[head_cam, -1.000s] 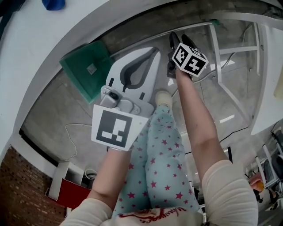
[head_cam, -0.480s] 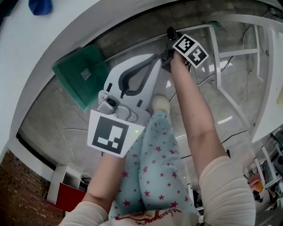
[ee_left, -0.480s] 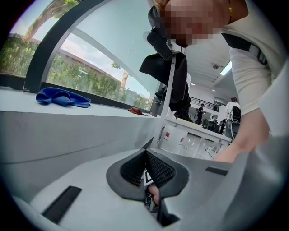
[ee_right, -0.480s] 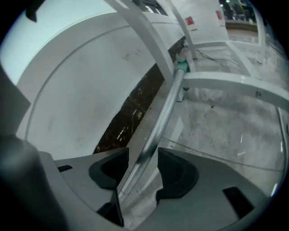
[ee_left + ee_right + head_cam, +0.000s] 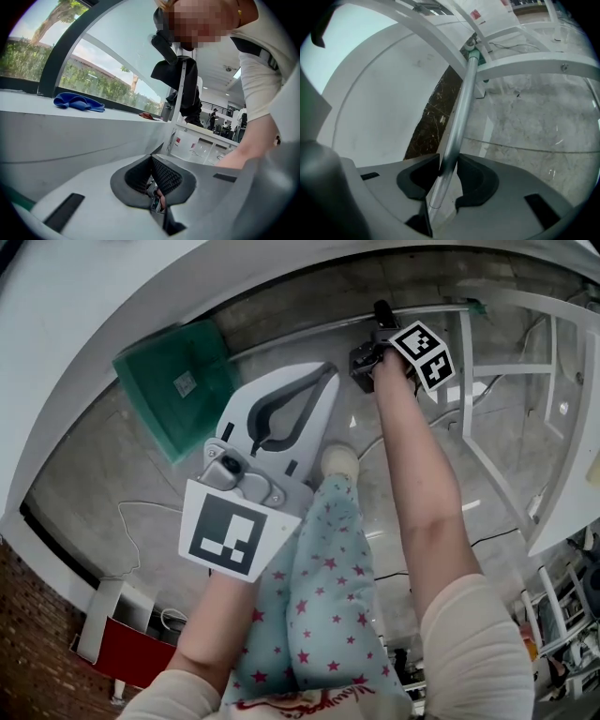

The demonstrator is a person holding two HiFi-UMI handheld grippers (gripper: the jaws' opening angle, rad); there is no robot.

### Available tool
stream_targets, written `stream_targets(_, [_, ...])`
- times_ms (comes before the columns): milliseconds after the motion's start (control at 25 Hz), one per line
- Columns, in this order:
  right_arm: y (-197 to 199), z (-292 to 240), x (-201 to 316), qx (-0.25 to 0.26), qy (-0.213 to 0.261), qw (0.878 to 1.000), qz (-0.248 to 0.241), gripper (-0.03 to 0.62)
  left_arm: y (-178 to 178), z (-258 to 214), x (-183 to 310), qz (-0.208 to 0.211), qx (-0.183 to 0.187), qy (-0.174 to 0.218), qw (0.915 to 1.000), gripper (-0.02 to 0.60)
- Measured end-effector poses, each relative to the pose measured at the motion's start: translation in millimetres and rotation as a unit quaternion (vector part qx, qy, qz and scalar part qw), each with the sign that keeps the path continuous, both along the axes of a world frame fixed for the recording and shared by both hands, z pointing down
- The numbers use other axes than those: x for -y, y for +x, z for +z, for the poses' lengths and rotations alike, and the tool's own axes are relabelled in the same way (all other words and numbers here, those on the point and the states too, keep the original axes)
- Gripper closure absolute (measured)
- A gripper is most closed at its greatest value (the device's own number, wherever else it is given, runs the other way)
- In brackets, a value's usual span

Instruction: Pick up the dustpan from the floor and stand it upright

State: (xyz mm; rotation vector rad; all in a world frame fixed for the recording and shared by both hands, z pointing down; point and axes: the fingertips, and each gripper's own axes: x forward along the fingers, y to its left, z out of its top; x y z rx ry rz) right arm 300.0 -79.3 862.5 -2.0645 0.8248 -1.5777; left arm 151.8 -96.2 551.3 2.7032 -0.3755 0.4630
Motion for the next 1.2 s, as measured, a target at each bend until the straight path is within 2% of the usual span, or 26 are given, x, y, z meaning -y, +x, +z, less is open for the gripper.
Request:
stream_targets(200, [-3, -31, 0, -0.017, 0.010, 1.000, 0.017, 0.468, -11, -12, -1, -0.014, -0.001, -0.006, 0.9999, 0.562])
stream_targets(440, [-22, -94, -5, -0.025, 0.026, 0.998, 0.048, 0.488, -22, -53, -3, -0.026, -0.013, -0.005, 0.9996, 0.563])
stream_targets(720, [-58, -167, 3, -0.059, 0.024, 0.997, 0.034, 0.493, -49, -114, 15, -0.059, -0.026, 0.018, 0.9978, 0.563])
stream_targets(960, [-99, -227, 28, -0.099, 0.037, 0.994, -0.035, 0.493, -85, -162, 31, -0.102, -0.031, 0.038, 0.9936, 0.562])
stream_targets(1200, [-145, -275, 53, -0.149, 0.052, 0.979, -0.131, 0.493, -125, -191, 30, -0.149, -0.033, 0.039, 0.9875, 0.563])
